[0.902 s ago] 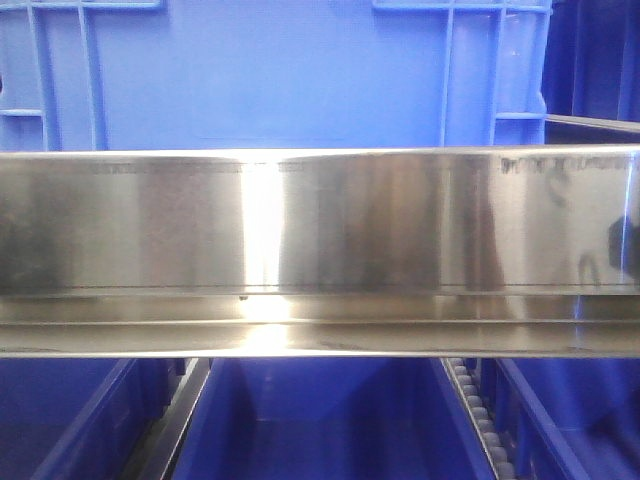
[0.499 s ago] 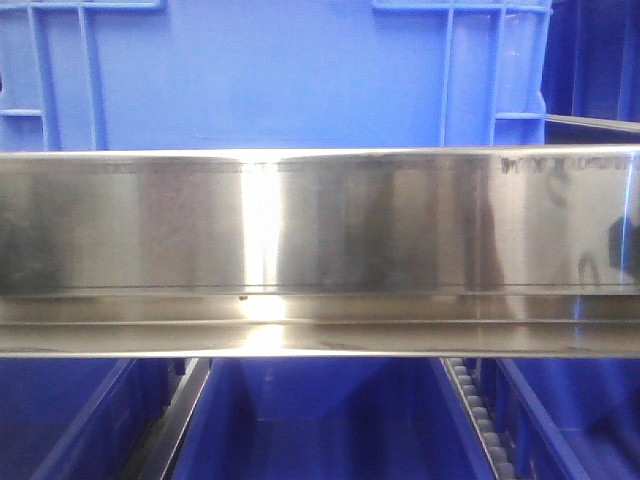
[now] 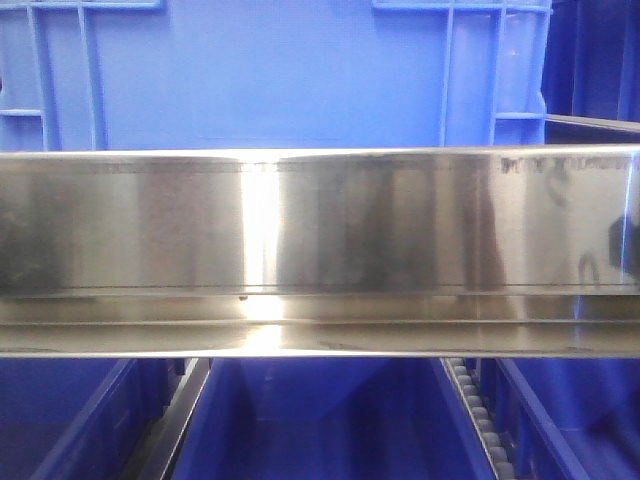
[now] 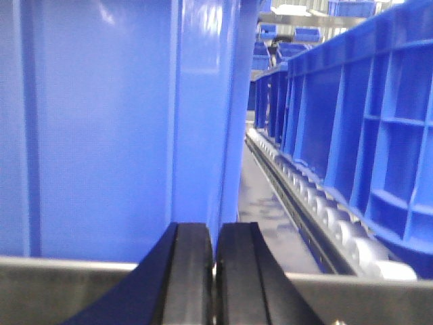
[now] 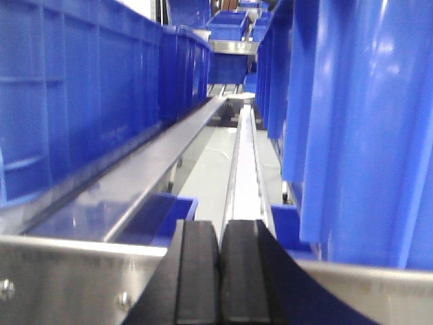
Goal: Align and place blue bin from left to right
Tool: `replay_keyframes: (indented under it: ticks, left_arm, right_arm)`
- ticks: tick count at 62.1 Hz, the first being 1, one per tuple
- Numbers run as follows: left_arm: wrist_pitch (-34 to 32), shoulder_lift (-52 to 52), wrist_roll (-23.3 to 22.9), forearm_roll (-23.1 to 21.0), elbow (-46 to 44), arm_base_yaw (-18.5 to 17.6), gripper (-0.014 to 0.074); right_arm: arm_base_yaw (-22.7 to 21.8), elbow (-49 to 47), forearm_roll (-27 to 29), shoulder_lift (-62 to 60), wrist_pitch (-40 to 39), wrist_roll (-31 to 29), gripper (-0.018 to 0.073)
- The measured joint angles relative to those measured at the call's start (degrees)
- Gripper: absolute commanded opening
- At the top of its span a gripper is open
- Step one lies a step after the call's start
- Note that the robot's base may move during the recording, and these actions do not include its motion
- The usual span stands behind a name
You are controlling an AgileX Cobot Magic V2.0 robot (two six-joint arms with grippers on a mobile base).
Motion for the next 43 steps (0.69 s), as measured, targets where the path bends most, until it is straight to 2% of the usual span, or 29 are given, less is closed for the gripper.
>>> replay_keyframes:
  ticks: [12,16,26,30,35,39,43]
  left_arm:
    - [-1.7,-0.1,0.0,-1.5,-0.7,0.0,0.0015]
    - [0.4,-0.1,0.0,-1.5,-3.7,0.0,0.0015]
    - [9.4,0.2,0.0,0.5,-17.7,0.0,0.0029]
    - [13.3,1.7,0.0,0.9,-24.7,0.0,0.0091]
    - [19.3,5.3,0.0,1.1,-32.7,0.0,0.0216]
    - [22.8,8.3,0.0,1.1,-38.4,0.0,0.0328]
    - [26.4,11.9,0.0,1.1,-43.0,0.0,0.0424]
  right_arm:
    - [0.0,-0.9,0.6,-0.1,-5.8,0.0,-0.0078]
    - [0.0,-3.9,0.9,-0.1,-3.9,0.0,-0.0078]
    - [0.0,-18.5,1.0,0.0,7.8,0.0,-0.0078]
    - [0.0,-24.0,1.3,1.2,11.8,0.0,-0.0074]
    - [0.0,-31.2,2.5,4.2,16.2,0.0,-0.0003]
    - [0.0,-35.4,3.5,6.9,18.1,0.0,0.0092]
    - [0.0,-38.4,4.7,9.5,18.9,0.0,0.0250]
